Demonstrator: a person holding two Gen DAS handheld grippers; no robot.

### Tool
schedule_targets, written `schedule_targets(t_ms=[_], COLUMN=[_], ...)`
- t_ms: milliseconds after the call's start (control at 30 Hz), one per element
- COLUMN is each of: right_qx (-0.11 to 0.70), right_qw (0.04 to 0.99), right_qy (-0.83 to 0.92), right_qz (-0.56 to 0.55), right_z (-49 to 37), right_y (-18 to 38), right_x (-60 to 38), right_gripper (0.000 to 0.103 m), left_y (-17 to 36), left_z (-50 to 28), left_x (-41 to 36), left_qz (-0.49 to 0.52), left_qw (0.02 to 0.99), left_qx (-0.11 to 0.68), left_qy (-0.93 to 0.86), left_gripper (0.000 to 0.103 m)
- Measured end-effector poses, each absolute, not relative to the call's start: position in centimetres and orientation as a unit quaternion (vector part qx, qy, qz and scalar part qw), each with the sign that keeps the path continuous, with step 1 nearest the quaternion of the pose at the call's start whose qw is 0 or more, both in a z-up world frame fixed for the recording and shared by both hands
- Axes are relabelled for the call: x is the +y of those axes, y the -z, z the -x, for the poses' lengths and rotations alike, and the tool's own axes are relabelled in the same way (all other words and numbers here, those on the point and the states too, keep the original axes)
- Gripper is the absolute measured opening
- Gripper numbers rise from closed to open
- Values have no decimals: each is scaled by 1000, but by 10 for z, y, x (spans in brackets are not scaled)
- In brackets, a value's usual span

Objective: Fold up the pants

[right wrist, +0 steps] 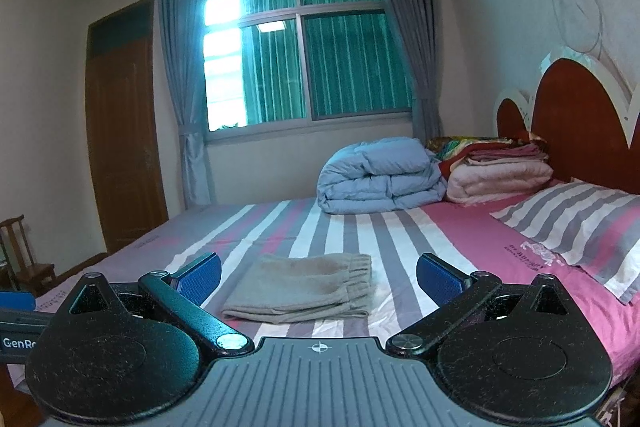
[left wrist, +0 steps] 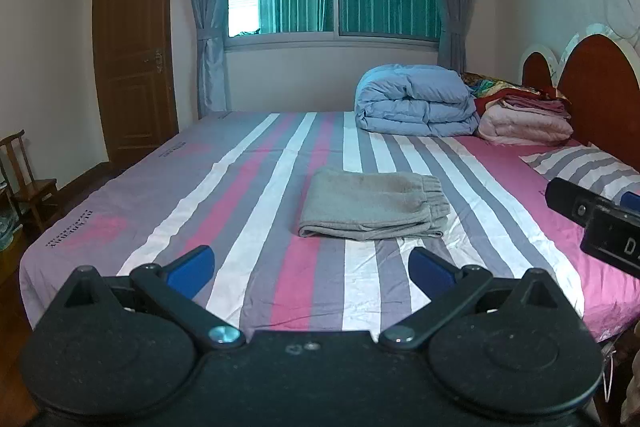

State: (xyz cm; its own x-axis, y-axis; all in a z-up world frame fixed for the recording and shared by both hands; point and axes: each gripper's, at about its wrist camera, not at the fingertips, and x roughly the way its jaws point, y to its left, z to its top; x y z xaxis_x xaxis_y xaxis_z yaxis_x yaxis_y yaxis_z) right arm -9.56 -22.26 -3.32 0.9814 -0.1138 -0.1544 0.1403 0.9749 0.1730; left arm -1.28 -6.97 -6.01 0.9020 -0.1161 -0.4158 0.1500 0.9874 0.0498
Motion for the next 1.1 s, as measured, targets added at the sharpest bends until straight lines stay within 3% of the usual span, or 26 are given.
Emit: schedule_targets(t_ms=[1100], right_qx=[88], right_qw=[990], right_qy=[60], right_qz=[-90], right_z=[87], right_y=[43], right_x=[-224], right_gripper=[103], left_y=[69], left_z=[-2], left_x=[-60], left_qz=[-32], left_qw=[970], left_qx=[231], left_qy=[70], left_gripper=[97])
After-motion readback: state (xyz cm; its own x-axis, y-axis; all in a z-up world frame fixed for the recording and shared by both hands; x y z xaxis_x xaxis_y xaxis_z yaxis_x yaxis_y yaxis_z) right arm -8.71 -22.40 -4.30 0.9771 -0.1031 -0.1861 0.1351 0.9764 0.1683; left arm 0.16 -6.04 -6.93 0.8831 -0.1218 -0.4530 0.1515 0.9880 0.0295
